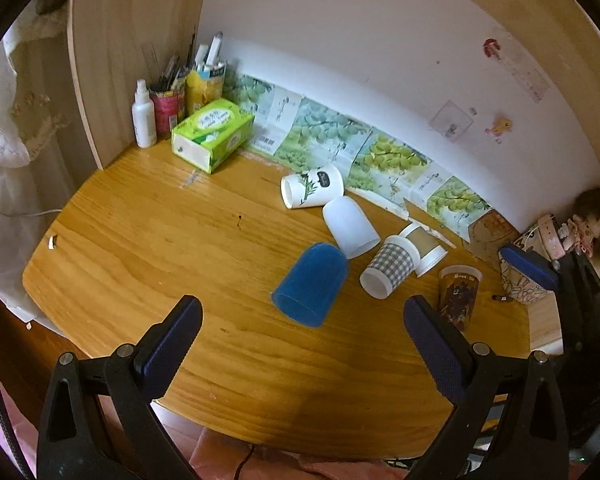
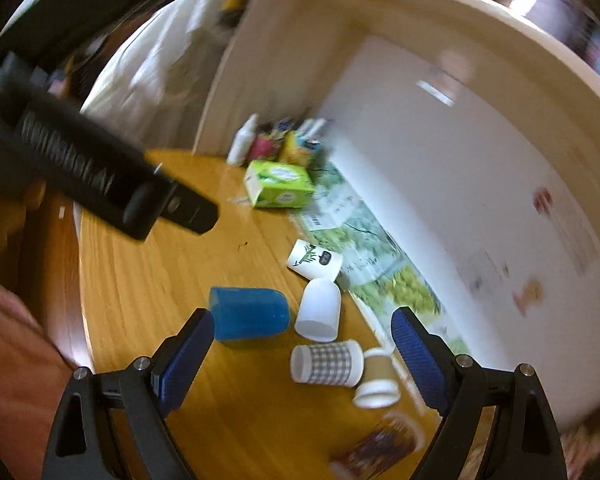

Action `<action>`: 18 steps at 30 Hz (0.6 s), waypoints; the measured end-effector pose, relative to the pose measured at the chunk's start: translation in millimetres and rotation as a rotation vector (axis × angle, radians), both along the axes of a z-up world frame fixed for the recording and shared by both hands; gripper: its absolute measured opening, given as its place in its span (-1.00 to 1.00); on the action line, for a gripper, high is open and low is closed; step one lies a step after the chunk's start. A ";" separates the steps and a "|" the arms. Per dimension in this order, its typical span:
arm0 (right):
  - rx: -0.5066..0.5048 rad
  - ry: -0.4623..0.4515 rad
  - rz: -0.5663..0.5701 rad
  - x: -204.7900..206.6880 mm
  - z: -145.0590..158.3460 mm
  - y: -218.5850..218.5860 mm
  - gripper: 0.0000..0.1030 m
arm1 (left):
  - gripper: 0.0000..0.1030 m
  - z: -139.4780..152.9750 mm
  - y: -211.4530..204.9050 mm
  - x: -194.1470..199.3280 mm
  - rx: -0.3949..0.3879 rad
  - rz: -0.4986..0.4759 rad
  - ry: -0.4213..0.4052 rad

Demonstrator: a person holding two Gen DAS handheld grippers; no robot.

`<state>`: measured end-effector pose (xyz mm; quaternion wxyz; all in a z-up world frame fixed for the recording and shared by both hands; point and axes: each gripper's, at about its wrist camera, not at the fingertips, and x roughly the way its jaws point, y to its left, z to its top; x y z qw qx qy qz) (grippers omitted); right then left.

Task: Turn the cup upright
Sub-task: 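Move the right tool toward the blue plastic cup lying on its side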

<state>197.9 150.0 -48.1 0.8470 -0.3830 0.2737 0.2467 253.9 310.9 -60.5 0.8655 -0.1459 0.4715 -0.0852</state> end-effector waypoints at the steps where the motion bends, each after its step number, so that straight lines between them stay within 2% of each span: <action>1: -0.041 -0.003 0.029 3.4 -5.6 4.6 0.76 | 0.96 -4.0 2.5 4.8 -0.013 -0.004 0.021; 8: -0.252 0.007 0.229 17.4 -45.3 27.3 0.76 | 0.96 -26.6 19.1 27.7 -0.059 -0.005 0.106; 12: -0.356 0.017 0.318 28.5 -69.7 36.1 0.76 | 0.96 -36.7 29.0 37.8 -0.092 -0.004 0.147; 18: -0.493 0.055 0.420 48.4 -107.3 45.7 0.76 | 0.96 -48.8 40.0 53.4 -0.101 -0.017 0.194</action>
